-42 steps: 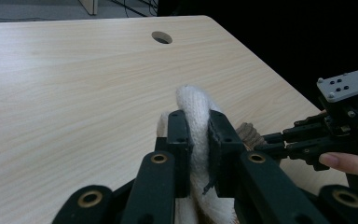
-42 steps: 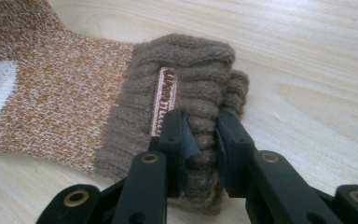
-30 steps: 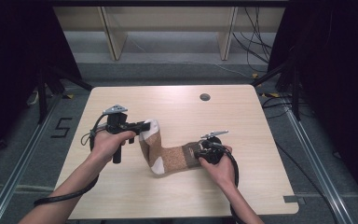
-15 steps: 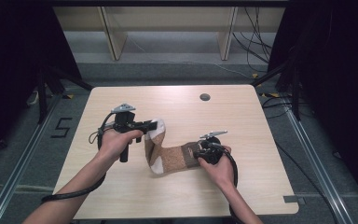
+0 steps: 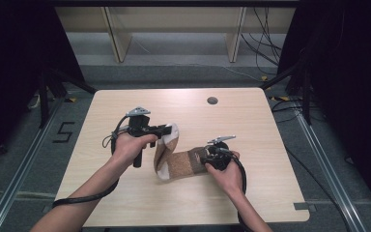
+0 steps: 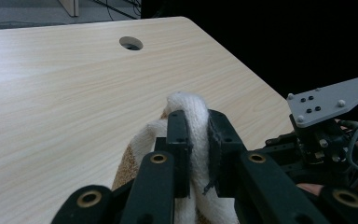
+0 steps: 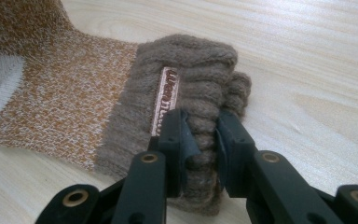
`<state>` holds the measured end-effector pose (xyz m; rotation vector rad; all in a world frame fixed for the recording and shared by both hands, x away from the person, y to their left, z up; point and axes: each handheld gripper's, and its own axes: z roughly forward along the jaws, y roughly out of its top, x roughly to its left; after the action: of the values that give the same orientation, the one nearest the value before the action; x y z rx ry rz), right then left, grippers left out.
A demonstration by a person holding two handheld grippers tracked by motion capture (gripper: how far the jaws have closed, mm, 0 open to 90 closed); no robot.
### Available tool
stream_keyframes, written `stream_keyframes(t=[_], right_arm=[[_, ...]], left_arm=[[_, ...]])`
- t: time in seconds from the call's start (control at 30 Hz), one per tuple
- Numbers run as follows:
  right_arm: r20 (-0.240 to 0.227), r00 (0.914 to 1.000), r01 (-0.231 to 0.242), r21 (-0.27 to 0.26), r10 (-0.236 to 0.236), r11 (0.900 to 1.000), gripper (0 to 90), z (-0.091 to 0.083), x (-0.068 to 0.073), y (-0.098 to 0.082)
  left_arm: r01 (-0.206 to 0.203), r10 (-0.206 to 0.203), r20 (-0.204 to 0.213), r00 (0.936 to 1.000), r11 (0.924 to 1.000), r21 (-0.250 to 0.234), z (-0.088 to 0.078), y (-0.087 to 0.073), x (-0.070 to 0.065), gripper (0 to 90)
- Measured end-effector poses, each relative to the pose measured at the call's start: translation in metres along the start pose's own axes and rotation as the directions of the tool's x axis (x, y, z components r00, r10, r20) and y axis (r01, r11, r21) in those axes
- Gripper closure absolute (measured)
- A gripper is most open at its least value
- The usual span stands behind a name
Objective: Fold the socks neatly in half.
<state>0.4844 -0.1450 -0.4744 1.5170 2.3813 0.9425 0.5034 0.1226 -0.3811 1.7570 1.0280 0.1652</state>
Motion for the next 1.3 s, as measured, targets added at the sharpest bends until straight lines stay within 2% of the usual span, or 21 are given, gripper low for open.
stream_keyframes(t=[0.47,0.57,0.63,0.83,1.13,1.3], right_arm=[[-0.012,0.9999,-0.010,0.005,0.010,1.000,74.5,0.000,0.000,-0.001],[0.010,0.9999,-0.005,0.017,0.005,1.000,74.5,0.000,-0.001,-0.001],[-0.014,0.9999,-0.008,0.006,0.008,1.000,74.5,0.000,-0.001,-0.001],[0.004,0.9999,-0.012,-0.006,0.012,1.000,74.5,0.000,-0.001,-0.002],[-0.008,0.9999,-0.008,-0.011,0.008,1.000,74.4,0.000,-0.001,-0.002],[-0.020,0.9998,-0.004,-0.001,0.004,1.000,74.0,-0.001,-0.002,-0.002]], left_arm=[[-0.005,0.005,0.012,0.9999,1.0000,0.000,0.015,0.001,-0.009,80.2],[-0.011,0.011,0.014,0.9998,0.9999,0.009,0.019,0.000,-0.013,80.1],[-0.012,0.012,0.021,0.9997,0.9999,0.011,0.022,-0.001,-0.015,80.1],[-0.022,0.021,0.028,0.9994,0.9995,0.021,0.029,-0.002,-0.020,80.0],[-0.034,0.033,0.034,0.9989,0.9990,0.028,0.041,-0.005,-0.026,80.0],[-0.039,0.038,0.023,0.9990,0.9988,0.029,0.048,-0.007,-0.029,79.9]])
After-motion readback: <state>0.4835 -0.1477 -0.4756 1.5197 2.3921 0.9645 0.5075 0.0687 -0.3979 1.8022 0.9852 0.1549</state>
